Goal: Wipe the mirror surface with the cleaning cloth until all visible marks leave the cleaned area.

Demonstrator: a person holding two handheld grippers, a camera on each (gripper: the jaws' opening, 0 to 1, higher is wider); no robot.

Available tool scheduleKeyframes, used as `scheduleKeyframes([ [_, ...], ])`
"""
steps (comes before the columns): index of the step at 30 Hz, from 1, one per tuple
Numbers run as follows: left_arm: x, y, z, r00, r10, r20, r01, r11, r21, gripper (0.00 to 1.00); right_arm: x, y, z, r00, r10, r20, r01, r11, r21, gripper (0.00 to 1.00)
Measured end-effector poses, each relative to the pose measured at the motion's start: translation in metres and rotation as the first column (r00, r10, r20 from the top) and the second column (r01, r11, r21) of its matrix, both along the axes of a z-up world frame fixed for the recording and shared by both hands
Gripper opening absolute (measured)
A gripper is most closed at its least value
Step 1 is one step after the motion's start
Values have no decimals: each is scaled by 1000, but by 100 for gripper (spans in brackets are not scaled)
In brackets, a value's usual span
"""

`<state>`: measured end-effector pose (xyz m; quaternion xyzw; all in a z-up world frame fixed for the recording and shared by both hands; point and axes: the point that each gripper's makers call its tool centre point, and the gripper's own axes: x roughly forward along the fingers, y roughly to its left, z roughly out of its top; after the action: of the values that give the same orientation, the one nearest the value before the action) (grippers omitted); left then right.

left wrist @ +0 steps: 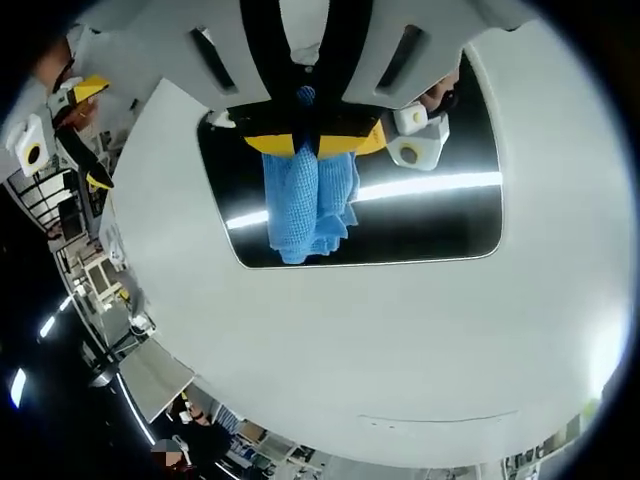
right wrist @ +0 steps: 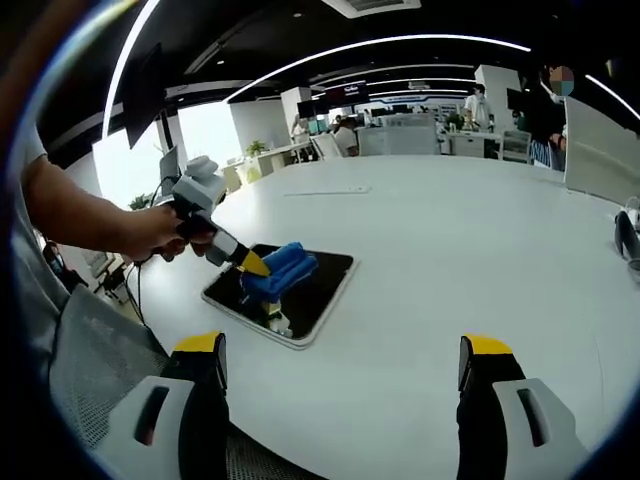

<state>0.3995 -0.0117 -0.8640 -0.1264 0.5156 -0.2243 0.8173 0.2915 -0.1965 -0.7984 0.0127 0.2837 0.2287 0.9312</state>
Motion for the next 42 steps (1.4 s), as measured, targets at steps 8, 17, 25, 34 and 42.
scheduleKeyframes([
  [8, 14, -3, 0, 1000, 2, 3, -2, 1000, -1, 3, 0, 0, -1, 1000, 0, -4, 0, 1000, 3, 96],
  [17, 32, -5, -1, 1000, 0, 15, 0, 1000, 2, 3, 0, 0, -1, 1000, -3, -7, 3, 1000, 7, 96],
  [25, 50, -4, 0, 999, 0, 32, -1, 1000, 13, 3, 0, -2, -2, 1000, -10, -12, 10, 1000, 4, 96],
  [34, 61, -8, 1, 997, -25, 77, 23, 999, 31, 3, 0, -2, -3, 1000, -10, -16, 10, 1000, 2, 95],
  [42, 64, -9, 1, 994, -50, 101, 46, 998, 46, 3, 0, -3, -3, 1000, -12, -15, 12, 1000, 1, 95],
])
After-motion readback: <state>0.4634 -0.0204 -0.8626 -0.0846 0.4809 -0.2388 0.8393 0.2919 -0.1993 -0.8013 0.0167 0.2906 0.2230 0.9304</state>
